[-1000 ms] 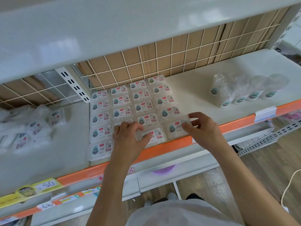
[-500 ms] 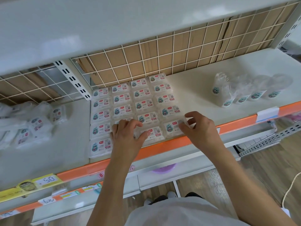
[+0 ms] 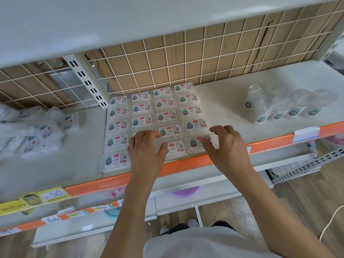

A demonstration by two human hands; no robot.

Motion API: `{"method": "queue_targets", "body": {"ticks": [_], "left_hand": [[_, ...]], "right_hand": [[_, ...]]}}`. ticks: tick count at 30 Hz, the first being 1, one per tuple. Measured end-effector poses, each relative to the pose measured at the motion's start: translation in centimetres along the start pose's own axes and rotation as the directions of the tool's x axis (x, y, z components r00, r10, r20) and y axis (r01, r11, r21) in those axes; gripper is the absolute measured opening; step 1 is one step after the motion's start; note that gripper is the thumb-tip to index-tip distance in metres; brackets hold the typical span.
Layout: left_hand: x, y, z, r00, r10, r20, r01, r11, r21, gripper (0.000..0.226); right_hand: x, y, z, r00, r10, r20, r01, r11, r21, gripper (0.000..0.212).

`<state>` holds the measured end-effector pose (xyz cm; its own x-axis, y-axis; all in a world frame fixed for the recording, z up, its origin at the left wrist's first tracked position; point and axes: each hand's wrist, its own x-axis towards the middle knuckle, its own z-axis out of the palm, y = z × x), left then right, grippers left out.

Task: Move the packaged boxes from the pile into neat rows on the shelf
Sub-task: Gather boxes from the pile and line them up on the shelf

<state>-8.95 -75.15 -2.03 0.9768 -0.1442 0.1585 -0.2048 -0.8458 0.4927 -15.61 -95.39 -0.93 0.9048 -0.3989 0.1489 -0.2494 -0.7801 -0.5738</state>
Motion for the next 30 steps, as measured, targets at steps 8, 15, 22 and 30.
{"method": "queue_targets", "body": {"ticks": [8,15,22,30], "left_hand": [[-2.0,-2.7,-4.0,0.998,-0.047,-0.037,0.048,0.999,0.026,0.028],[-5.0,-8.1,-9.9,0.981,-0.179,-0.068,0.181,0.983,0.022,0.035],[-9.5,-15.9,-15.5,0.95,-0.306,-0.067,0.307,0.952,-0.004,0.04],[-13.4,-27.5,-23.5,0.927,-0.375,-0.029,0.376,0.926,0.044,0.049]], "right_hand": [[-0.7,-5.8,-0.4,0.916,-0.303,0.264,0.316,0.949,-0.011,0.049],[-1.7,-12.3,2.5,0.725,-0.442,0.528,0.523,0.853,-0.004,0.061],[-5.0,-20.6,7.2,0.615,-0.516,0.596,0.607,0.792,0.06,0.061],[-11.2,-31.9,14.8,0.55,-0.574,0.607,0.631,0.761,0.148,0.059]]}}
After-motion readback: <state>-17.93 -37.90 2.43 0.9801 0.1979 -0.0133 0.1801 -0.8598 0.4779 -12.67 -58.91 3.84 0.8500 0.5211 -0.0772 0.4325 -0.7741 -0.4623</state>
